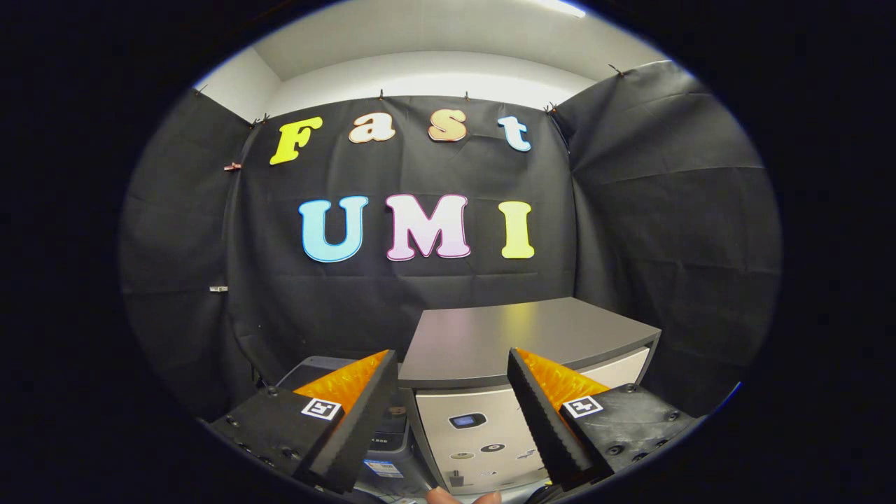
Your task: Put the clothes into the washing machine and then close the washing machine lid.
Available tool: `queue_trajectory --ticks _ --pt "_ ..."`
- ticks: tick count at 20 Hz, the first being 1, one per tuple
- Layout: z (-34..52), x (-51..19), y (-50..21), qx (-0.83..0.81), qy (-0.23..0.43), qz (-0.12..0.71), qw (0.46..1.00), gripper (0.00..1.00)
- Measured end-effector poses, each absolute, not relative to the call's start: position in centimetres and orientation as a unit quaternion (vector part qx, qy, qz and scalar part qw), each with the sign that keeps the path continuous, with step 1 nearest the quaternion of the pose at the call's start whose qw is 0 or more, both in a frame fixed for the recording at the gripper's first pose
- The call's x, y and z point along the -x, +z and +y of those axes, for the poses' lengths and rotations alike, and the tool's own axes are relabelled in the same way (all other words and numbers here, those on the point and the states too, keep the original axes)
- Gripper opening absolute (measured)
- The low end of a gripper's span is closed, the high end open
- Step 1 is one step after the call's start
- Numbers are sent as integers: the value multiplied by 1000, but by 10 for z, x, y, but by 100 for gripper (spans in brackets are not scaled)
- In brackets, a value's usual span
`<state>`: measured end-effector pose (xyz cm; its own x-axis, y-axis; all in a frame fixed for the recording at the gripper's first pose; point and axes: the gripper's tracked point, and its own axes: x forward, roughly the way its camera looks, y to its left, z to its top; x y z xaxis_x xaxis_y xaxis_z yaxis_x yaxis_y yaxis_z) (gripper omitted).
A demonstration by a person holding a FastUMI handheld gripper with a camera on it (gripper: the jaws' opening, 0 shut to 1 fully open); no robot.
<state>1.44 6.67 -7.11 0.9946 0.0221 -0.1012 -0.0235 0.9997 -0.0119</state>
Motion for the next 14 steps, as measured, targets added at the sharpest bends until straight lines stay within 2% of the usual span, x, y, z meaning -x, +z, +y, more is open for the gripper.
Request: queue_trajectory --ticks 14 --pt "68 -15 -67 15 9 46 999 99"
